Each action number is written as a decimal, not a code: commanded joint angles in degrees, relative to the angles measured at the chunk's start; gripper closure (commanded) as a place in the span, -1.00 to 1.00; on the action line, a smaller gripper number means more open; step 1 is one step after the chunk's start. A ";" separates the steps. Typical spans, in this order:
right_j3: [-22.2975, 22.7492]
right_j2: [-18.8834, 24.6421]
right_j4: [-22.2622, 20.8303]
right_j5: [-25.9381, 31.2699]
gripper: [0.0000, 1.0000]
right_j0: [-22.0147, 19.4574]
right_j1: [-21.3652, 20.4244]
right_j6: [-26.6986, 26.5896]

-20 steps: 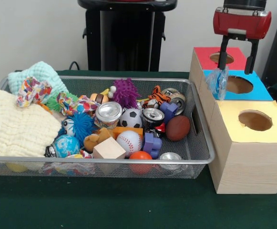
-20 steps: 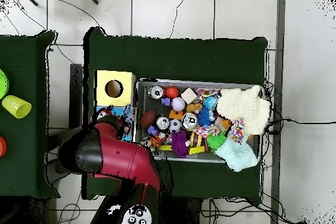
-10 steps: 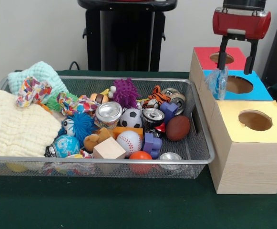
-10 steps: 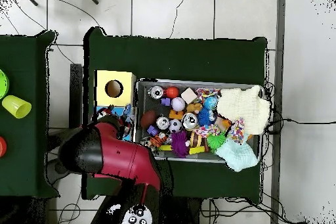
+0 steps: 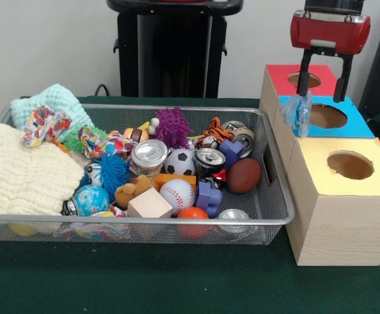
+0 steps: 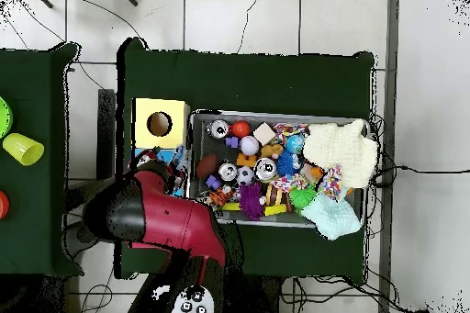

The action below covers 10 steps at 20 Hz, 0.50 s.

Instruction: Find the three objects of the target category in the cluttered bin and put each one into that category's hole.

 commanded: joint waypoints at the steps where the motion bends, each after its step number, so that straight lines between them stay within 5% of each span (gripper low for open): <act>1: 1.54 2.71 1.38 2.89 -1.00 0.38 4.82 11.49; 2: 1.72 2.99 1.39 2.65 -1.00 0.16 4.70 11.40; 3: 1.91 3.13 1.55 2.34 1.00 0.11 4.63 11.62; 10: -1.44 -2.24 2.24 6.44 1.00 4.36 6.67 13.74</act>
